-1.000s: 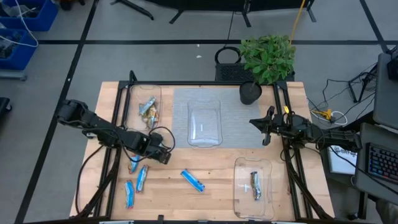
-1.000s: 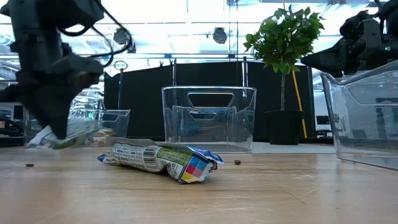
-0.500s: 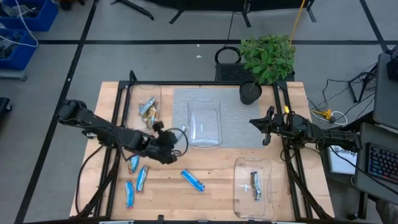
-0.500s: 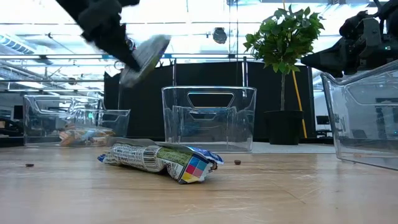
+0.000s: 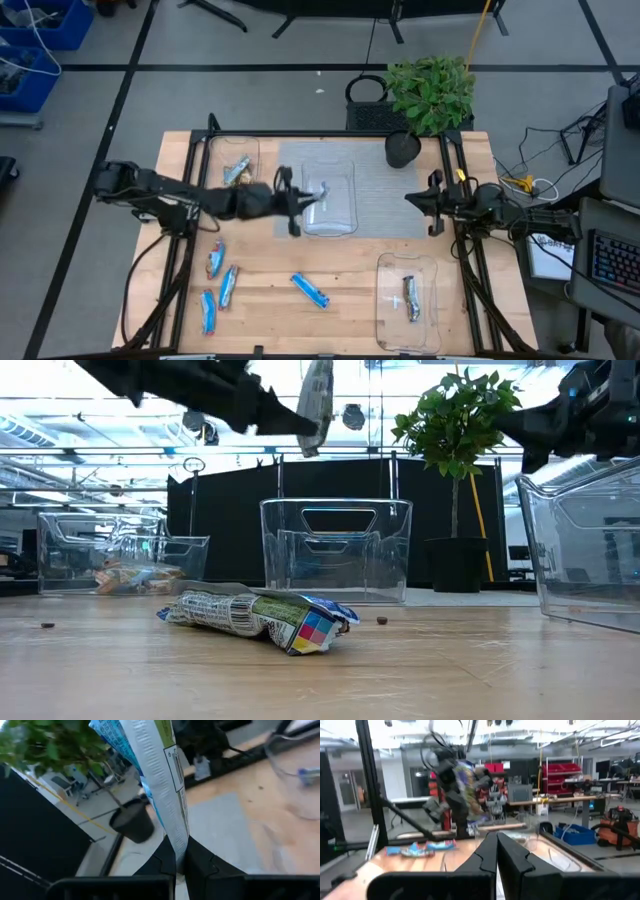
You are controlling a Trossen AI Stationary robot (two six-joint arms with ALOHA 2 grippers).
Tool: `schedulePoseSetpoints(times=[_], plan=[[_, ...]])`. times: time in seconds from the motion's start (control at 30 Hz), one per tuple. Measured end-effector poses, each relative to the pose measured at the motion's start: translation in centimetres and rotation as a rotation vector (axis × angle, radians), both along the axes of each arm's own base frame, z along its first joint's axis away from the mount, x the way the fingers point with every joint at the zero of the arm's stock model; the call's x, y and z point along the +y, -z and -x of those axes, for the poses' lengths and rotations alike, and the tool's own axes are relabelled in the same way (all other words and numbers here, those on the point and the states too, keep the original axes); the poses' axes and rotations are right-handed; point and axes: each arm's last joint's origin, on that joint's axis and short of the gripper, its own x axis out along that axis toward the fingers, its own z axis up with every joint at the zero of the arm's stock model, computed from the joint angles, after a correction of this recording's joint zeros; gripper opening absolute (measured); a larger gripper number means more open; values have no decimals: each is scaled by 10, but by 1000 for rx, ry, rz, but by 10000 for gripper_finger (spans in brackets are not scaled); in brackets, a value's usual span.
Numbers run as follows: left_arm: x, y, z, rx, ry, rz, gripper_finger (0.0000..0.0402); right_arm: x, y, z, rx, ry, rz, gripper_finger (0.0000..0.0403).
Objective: Pick and place Granola Bars by type
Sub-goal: Put the blue granola bar into the bottom right transparent bin
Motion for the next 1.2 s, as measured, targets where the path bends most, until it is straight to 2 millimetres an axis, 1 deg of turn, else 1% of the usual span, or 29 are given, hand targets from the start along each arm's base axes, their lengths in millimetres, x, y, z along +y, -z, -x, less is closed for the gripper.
schedulePoseSetpoints(times=[0.07,0.13,0.2,0.27,0.4,0.47,0.57,0.67,0.7,0.8,0.9,1.07,1.13,1.2], plan=[[15,1,-4,-12,-7,-12,15,0,-2,0,-21,10,-16,4],[25,1,-6,3,2,-34,15,-1,-3,-1,-38,31,-50,4],[34,-1,-15,-37,36,-37,15,-2,-7,-3,-71,38,-63,4],[43,6,-22,-39,71,-28,15,-2,-8,-7,-75,38,-65,4],[57,25,-43,-57,112,-8,15,-5,-6,-18,-45,84,-82,4],[60,32,-56,-54,120,-5,15,-7,-1,-25,16,122,-92,4],[59,39,-76,-30,142,-24,15,-8,7,-38,132,126,-96,4],[55,37,-92,-24,162,-44,14,-9,-11,-55,137,127,-63,4],[55,36,-95,-31,166,-44,14,-10,-14,-60,144,128,-50,4],[55,34,-98,-34,171,-43,14,-11,-17,-73,165,117,-28,4],[57,35,-98,-30,166,-43,14,-11,-24,-81,106,84,-18,4],[61,37,-96,-12,152,-23,17,-11,-22,-84,101,75,-17,8],[62,39,-96,8,144,-18,20,-11,-22,-84,98,75,-22,17],[62,40,-96,18,145,-25,14,-11,-22,-85,108,74,-24,27]])
